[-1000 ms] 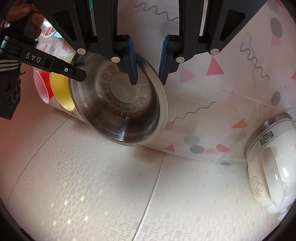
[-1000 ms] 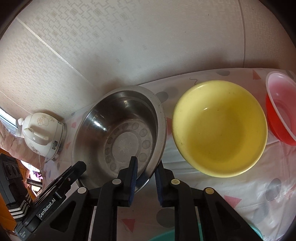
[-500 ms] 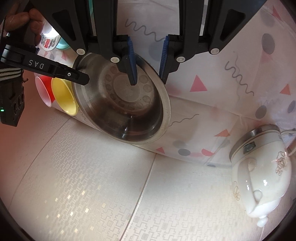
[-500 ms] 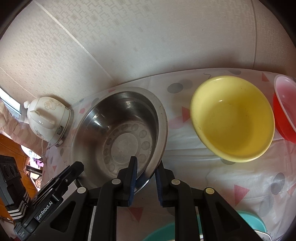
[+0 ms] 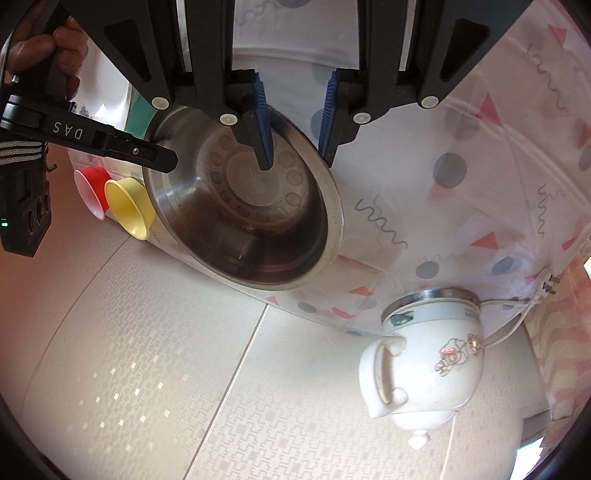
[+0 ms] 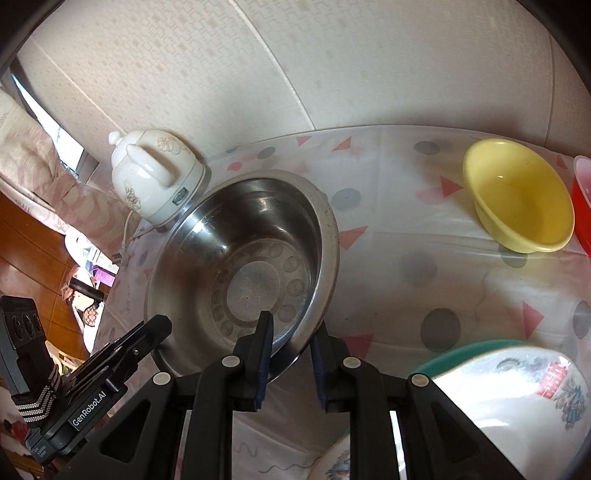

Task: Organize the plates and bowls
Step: 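Drag the steel bowl across the cloth with the left gripper, then open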

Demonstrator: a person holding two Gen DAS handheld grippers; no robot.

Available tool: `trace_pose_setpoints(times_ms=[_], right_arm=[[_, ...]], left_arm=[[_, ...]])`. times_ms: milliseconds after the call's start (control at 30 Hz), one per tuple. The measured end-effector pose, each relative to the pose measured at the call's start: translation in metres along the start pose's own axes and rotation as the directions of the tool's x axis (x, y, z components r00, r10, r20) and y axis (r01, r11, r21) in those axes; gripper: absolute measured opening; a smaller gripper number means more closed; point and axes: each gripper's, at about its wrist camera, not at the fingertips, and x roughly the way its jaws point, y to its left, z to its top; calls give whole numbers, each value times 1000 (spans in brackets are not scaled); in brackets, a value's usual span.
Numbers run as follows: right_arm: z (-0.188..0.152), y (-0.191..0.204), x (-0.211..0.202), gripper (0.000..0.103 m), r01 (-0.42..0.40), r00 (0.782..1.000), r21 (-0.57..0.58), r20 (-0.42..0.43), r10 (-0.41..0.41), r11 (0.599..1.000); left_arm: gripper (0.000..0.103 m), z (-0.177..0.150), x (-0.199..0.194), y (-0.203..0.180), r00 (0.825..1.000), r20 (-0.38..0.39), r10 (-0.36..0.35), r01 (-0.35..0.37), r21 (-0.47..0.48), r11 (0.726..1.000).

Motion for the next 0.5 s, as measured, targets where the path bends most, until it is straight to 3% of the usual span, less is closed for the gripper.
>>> trace_pose_setpoints(times_ms=[500], right_arm=[[-47,46,-5,21,-7,999,-127,-39,2,992]], left_arm=[[26,-43,-46,25,1000,10,15,-15,-34,999]])
